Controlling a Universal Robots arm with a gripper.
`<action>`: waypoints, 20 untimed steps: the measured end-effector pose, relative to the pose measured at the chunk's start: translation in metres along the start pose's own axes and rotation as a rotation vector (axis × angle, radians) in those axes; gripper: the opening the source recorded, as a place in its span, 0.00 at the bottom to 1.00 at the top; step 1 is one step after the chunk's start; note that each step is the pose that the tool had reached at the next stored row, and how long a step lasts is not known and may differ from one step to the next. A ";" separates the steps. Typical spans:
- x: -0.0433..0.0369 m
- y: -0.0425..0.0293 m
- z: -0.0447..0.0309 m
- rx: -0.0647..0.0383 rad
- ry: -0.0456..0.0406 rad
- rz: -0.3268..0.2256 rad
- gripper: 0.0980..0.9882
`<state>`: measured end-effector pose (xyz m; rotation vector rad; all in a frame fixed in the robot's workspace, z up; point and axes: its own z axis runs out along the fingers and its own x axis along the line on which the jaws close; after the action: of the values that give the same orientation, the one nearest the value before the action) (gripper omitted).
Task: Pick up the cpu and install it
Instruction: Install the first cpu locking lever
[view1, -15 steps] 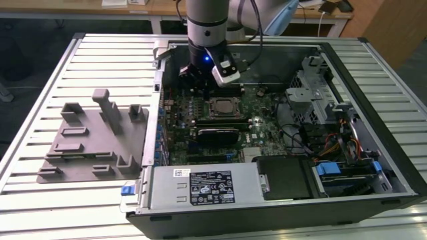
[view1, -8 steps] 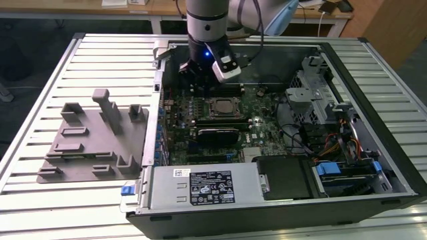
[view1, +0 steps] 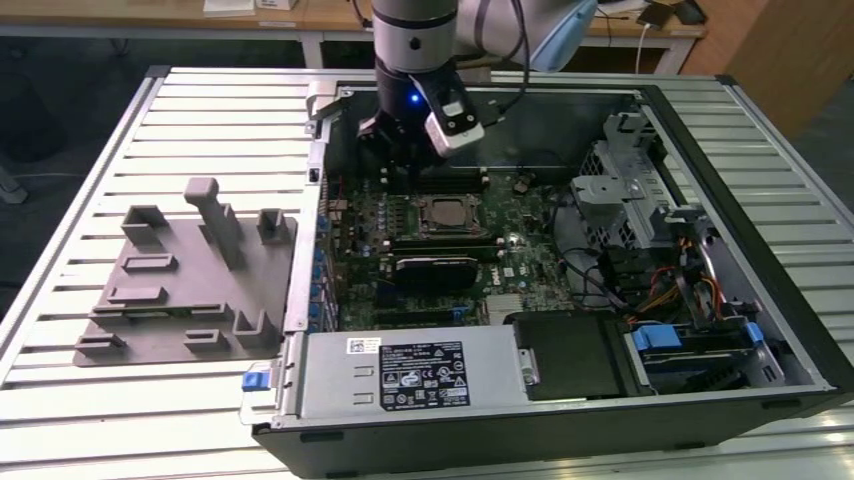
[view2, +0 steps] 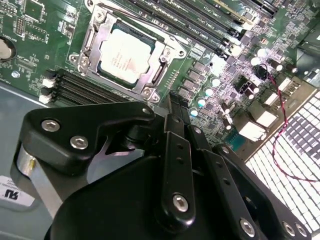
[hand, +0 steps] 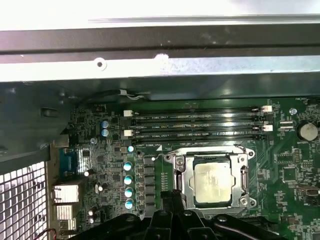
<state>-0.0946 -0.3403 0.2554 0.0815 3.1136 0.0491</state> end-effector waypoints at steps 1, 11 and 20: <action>0.0000 0.0000 -0.0008 0.000 -0.0005 0.000 0.01; 0.0121 -0.0008 -0.0013 -0.003 -0.0075 0.000 0.01; 0.0214 -0.0024 -0.0015 -0.024 -0.0117 0.000 0.01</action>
<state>-0.1161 -0.3415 0.2563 0.0815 3.1005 0.0862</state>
